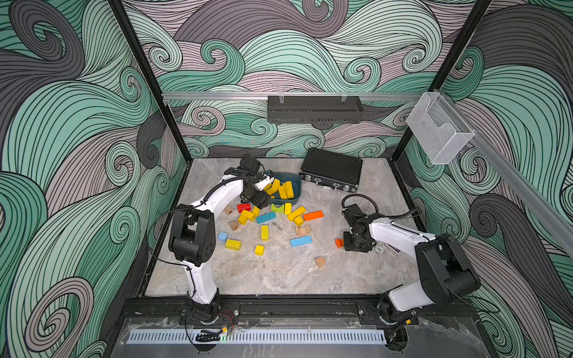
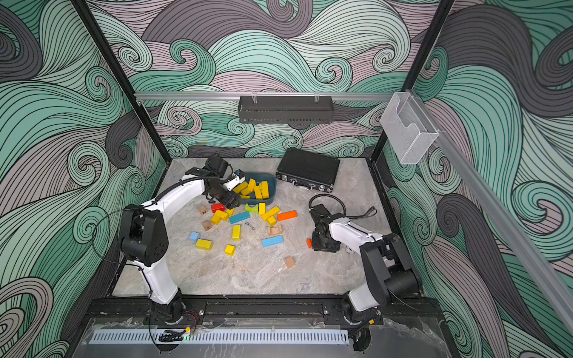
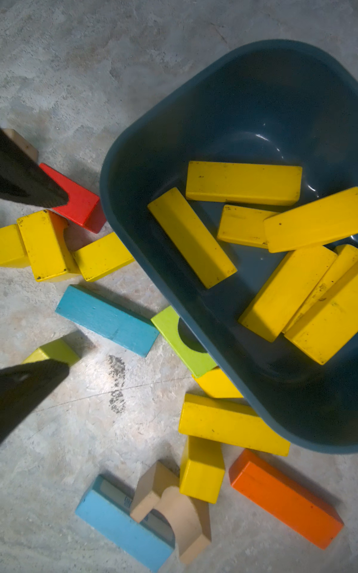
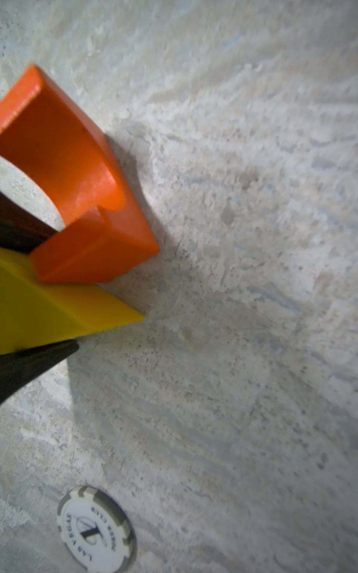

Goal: Pick out the yellow building blocks
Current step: Pick up the building block from the center of the board.

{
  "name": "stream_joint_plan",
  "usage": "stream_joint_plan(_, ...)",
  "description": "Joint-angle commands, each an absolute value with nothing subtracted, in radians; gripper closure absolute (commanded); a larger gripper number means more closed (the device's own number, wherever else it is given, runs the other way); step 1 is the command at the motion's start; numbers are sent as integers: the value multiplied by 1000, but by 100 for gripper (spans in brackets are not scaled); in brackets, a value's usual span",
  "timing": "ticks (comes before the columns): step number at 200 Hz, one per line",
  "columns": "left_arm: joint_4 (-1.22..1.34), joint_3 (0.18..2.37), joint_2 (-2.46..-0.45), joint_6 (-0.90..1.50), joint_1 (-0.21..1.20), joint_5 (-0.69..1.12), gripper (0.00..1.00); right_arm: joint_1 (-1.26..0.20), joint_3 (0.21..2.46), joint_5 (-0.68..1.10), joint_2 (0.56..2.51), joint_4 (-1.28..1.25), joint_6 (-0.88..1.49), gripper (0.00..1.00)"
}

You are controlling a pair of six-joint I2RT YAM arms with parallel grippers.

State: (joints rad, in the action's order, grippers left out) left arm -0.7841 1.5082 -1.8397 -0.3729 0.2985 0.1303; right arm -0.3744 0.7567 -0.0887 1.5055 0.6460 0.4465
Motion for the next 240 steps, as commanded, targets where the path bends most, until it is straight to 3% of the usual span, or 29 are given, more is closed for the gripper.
stream_joint_plan(1, -783, 1508, -1793, -360, 290, 158, 22, -367, 749, -89, 1523, 683, 448, 66)
stream_joint_plan(167, -834, 1480, -1742, -377, 290, 189, 22, -348, 858, -12, 1435, 777, 382, 69)
stream_joint_plan(240, -857, 1476, -1683, -364, 275, 199, 21, -348, 1042, 103, 1375, 860, 359, 70)
